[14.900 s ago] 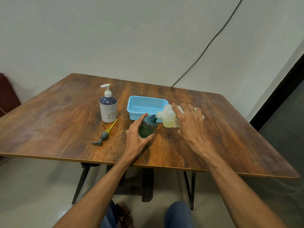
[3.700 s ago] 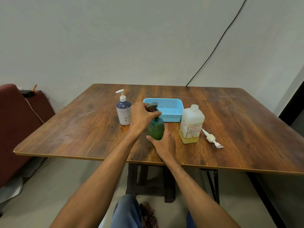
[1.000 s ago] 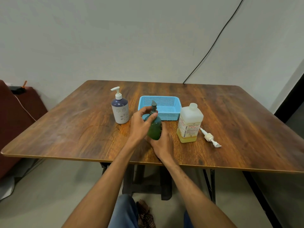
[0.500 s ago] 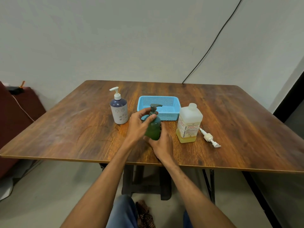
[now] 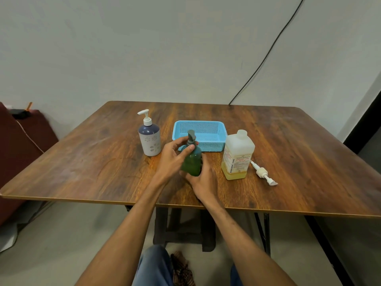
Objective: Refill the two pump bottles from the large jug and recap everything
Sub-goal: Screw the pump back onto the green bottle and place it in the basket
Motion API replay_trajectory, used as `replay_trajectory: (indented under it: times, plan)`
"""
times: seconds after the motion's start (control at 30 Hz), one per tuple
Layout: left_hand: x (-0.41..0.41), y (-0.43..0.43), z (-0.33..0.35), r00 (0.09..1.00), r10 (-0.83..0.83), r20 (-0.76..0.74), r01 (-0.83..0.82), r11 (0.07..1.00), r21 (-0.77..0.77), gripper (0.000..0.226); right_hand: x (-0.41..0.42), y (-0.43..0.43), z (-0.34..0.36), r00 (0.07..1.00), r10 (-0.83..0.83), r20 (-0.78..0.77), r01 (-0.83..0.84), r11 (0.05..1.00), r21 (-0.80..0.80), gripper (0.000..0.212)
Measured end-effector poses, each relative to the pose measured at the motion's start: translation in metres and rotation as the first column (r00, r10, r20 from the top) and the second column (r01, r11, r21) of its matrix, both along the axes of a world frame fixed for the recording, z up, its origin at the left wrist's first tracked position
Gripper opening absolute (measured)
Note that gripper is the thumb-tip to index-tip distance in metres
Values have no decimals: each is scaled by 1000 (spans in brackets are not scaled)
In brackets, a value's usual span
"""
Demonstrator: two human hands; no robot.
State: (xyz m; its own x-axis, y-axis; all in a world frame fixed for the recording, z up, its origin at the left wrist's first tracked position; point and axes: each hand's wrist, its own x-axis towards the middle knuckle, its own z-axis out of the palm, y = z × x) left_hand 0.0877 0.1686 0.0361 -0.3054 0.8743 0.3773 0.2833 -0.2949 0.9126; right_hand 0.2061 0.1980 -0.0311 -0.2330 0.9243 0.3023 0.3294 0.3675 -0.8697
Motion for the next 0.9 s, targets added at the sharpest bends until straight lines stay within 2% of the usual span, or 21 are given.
replay_trajectory:
  times: [0.03, 0.1, 0.17, 0.27, 0.4, 0.53, 0.6, 0.67, 0.77, 0.9]
  plan:
    - [-2, -2, 1, 998, -55, 10, 55, 998, -23, 38, 0, 1, -1, 1000, 1, 2, -1, 1000, 4, 77]
    - [0, -5, 1, 998, -64, 18, 64, 997, -49, 47, 0, 1, 0, 1000, 5, 4, -5, 1000, 9, 77]
    - [8, -4, -3, 997, 76, -28, -76, 997, -15, 50, 1, 0, 2, 1000, 7, 2, -7, 1000, 10, 77]
    - [16, 1, -10, 969, 243, -48, -239, 968, 78, 40, 2, 0, 1, 1000, -1, 3, 1, 1000, 13, 73]
    - [12, 4, -7, 988, 151, 19, -151, 988, 23, 35, 2, 0, 2, 1000, 6, 0, -6, 1000, 5, 72]
    - [2, 1, 1, 1000, 23, 10, -23, 999, -41, 28, 1, -2, 2, 1000, 12, 0, -12, 1000, -4, 78]
    - [4, -1, 1, 998, 60, 5, -60, 998, -31, 39, 1, -2, 2, 1000, 15, 2, -15, 1000, -14, 80]
    - [10, -3, 0, 986, 166, 15, -166, 986, 5, 50, 1, -1, 1, 1000, 17, 6, -17, 1000, -23, 82]
    - [15, -3, 3, 960, 280, 29, -281, 956, 83, 38, 0, 0, 0, 1000, 16, 2, -16, 1000, -23, 81]
    - [9, -1, 8, 974, 225, 27, -226, 972, 61, 37, 1, 1, 0, 1000, 14, -4, -14, 1000, -2, 80]
